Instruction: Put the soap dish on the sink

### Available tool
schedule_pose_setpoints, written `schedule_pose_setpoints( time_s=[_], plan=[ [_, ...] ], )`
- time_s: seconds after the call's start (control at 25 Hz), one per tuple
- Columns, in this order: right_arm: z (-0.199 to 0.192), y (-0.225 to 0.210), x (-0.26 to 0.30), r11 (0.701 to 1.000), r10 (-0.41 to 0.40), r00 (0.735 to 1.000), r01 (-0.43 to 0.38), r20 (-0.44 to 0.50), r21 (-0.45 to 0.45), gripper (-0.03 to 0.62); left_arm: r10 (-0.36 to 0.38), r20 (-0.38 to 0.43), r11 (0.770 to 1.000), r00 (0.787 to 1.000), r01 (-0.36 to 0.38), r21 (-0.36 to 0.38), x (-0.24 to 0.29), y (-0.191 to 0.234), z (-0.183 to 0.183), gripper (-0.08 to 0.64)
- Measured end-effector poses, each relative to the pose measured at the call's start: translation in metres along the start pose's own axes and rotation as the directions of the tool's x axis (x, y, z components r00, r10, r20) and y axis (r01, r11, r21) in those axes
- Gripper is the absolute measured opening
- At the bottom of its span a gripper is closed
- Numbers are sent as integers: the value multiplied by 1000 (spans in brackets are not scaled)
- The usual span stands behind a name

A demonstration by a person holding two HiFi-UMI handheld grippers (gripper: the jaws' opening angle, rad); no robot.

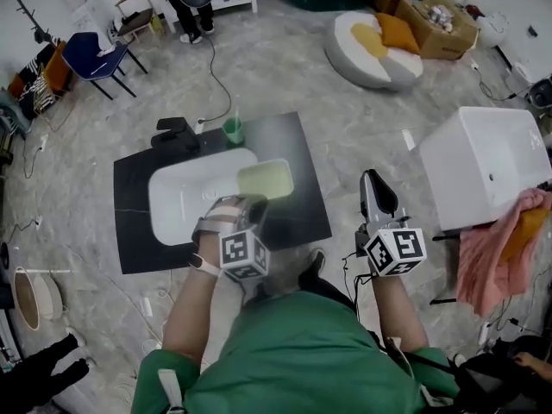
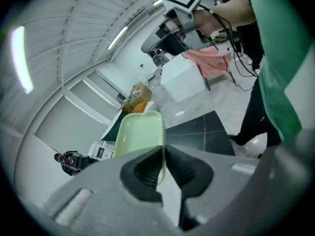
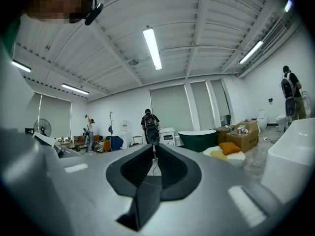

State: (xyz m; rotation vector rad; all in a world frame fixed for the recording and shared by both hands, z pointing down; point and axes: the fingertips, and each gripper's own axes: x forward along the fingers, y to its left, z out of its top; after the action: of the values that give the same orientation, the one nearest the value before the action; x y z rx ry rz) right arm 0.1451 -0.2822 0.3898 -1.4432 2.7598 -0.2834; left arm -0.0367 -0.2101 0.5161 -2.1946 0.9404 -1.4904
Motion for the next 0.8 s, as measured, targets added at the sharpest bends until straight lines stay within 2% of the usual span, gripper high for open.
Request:
schedule_pose_setpoints(
  time_s=[0.16,0.44,0.64,0.8],
  plan=[
    [-1,-40,28,998,48,999,-47,-16,35,32,-3,-28,999,1000,2,-33,28,12,20,20],
    [-12,-81,63,989,128,991,-125,-33,77,32,11,-65,997,998,-16,-74,68,29,39,20],
    [-23,-98,77,986,144,988,-138,-61,95,32,3,-86,998,996,-9,-69,101,40,38,20],
    [-35,-107,93,988,128,988,-119,-90,99,32,-24,-77,996,997,17,-87,129,46,27,20]
  ],
)
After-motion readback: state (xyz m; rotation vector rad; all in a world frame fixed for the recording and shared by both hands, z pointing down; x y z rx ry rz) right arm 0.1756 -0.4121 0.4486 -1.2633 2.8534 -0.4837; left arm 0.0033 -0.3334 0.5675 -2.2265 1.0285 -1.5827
